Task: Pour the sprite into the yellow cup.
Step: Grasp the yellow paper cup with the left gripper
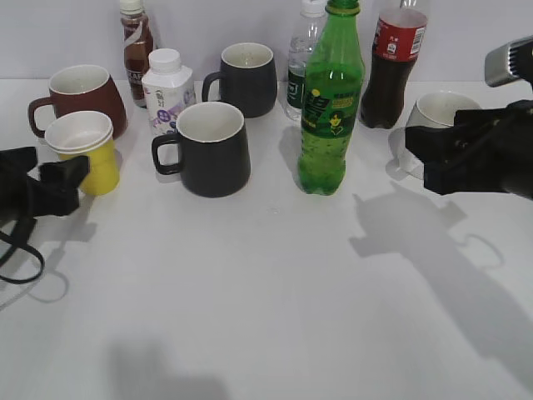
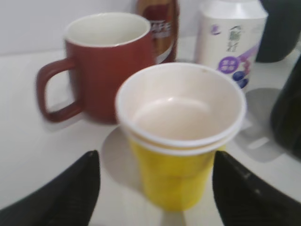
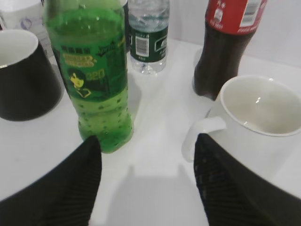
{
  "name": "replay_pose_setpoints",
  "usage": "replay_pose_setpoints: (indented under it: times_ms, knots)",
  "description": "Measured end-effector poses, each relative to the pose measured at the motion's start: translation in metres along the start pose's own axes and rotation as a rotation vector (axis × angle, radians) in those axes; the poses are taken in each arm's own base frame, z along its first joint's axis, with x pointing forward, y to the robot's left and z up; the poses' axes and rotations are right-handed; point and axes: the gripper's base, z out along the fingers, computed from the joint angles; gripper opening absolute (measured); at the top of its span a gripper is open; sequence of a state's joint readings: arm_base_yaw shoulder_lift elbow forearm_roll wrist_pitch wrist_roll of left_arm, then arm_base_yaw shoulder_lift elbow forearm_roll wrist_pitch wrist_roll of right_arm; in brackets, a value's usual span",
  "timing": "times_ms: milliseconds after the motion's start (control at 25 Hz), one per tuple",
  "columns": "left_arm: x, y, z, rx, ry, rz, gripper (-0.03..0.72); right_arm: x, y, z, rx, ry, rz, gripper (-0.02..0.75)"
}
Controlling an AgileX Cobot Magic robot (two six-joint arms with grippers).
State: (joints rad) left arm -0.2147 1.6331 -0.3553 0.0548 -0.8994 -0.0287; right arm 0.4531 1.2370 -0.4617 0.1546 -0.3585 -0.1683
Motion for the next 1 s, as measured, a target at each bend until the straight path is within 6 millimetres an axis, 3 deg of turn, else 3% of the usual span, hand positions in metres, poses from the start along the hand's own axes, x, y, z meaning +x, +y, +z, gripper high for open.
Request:
replay_pose_setpoints:
  times_ms: [160,520,1000]
  knots:
    - [0.012,-0.004,0.009,0.045,-0.035,0.021,0.617,-0.001,0.0,0.0,0.0,-0.011,-0.002,0.465]
    - [0.039,-0.004,0.032,0.057,-0.042,0.008,0.622,-0.001,0.0,0.0,-0.002,-0.012,0.012,0.465]
    - [0.033,-0.002,0.078,0.057,-0.114,0.012,0.589,-0.001,0.002,0.001,-0.025,-0.014,0.03,0.465]
